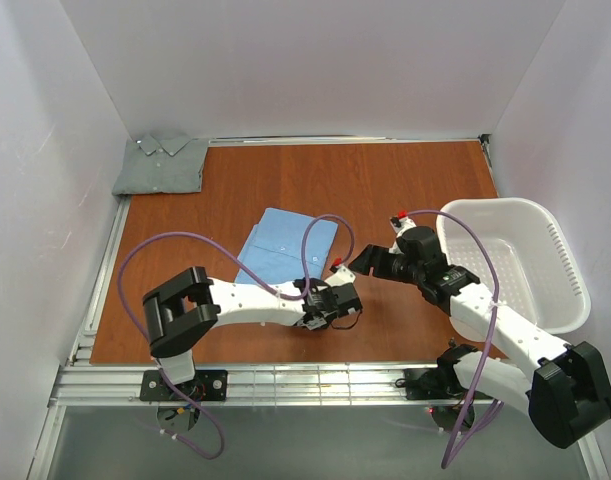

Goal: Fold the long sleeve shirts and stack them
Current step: Fold the shirt

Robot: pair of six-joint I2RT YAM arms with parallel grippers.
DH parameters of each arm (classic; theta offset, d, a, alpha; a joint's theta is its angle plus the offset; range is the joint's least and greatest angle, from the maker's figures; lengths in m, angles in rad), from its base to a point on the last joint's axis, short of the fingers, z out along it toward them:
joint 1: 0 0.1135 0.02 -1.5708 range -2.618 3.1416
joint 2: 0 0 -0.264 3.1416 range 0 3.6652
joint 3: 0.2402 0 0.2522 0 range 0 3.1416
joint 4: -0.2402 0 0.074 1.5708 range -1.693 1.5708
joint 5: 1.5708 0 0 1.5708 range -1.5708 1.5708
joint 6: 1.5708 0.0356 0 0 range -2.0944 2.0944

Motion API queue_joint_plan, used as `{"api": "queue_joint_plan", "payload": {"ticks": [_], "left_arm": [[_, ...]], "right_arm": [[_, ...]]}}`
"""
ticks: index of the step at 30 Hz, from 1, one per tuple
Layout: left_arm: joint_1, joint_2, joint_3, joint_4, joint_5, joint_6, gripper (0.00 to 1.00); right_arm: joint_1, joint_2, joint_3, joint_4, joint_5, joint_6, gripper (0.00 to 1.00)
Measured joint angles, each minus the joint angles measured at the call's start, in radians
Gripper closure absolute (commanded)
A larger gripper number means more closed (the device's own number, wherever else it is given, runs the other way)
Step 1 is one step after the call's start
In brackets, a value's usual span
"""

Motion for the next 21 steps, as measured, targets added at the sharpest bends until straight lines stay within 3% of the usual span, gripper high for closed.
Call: {"api": "queue_joint_plan", "payload": {"ticks": [8,16,19,21], "left_arm": [[-0.02,0.068,0.013,-0.041,-0.087,-0.016,0.42],[-0.019,0.071,0.008,-0.064,-0.101,-0.04,0.45],[-0.019,0.076,0.008,-0.064,-0.104,-0.04,0.55],[-0.019,0.082,0.008,-0.063,-0.109,-0.035,0.56]], "right_arm": [[-0.01,-0.017,-0.013,-0.008,-0.001,0.012,0.13],[-0.014,-0.003,-0.02,-0.003,-0.014,0.011,0.14],[-0.014,-0.002,-0.031,-0.004,-0.016,0.011,0.15],[-0.014,-0.002,-0.031,-0.003,-0.016,0.01,0.15]]}}
